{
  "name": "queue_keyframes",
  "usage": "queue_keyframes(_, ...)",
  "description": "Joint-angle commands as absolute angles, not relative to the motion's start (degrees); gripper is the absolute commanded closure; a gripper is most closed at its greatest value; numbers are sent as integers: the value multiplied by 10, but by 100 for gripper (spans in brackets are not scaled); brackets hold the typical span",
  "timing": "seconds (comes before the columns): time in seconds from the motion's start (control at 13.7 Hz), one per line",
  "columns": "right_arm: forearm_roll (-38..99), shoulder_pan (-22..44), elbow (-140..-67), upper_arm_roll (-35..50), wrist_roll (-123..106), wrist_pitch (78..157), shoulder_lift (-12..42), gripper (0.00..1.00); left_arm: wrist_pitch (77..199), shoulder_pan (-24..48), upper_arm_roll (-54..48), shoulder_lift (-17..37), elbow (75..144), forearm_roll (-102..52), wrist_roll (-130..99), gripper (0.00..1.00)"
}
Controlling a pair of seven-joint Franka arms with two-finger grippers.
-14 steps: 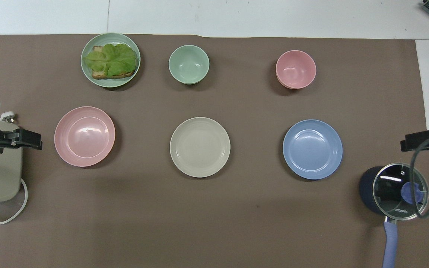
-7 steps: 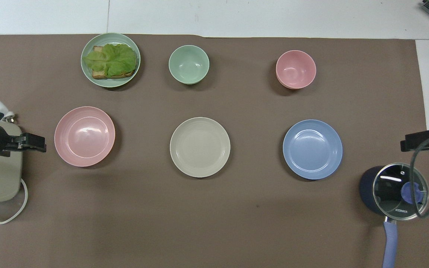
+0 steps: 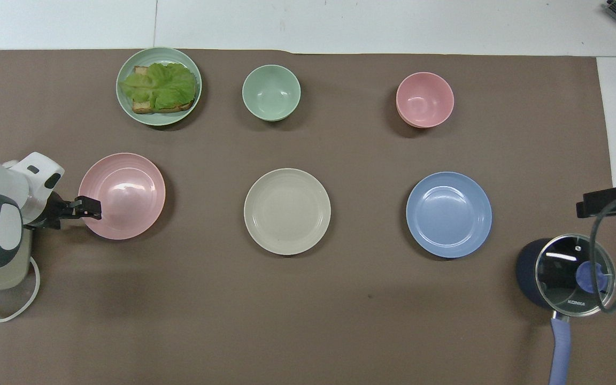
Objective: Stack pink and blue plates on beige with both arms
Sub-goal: 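Grasp the pink plate rim with the left gripper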
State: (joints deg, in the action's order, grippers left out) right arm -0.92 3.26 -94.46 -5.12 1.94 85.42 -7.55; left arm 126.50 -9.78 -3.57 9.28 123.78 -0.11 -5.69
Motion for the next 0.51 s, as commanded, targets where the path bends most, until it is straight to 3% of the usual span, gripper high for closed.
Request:
queue_keyframes(0.0, -13, 25, -945, -49, 6, 850, -75, 0, 1276, -102, -40, 84, 1254, -4, -76, 43)
queue_keyframes(0.07, -13, 25, -945, -49, 6, 849, -75, 0, 1274, -102, -40, 83, 1254, -4, -76, 71)
queue_keyframes(0.22, -13, 25, -945, -49, 6, 849, -75, 0, 1271, -102, -40, 83, 1253, -4, -76, 96)
queue_keyframes(0.44, -13, 25, -945, -49, 6, 850, -75, 0, 1257, -96, -40, 86, 1245, -17, -76, 100)
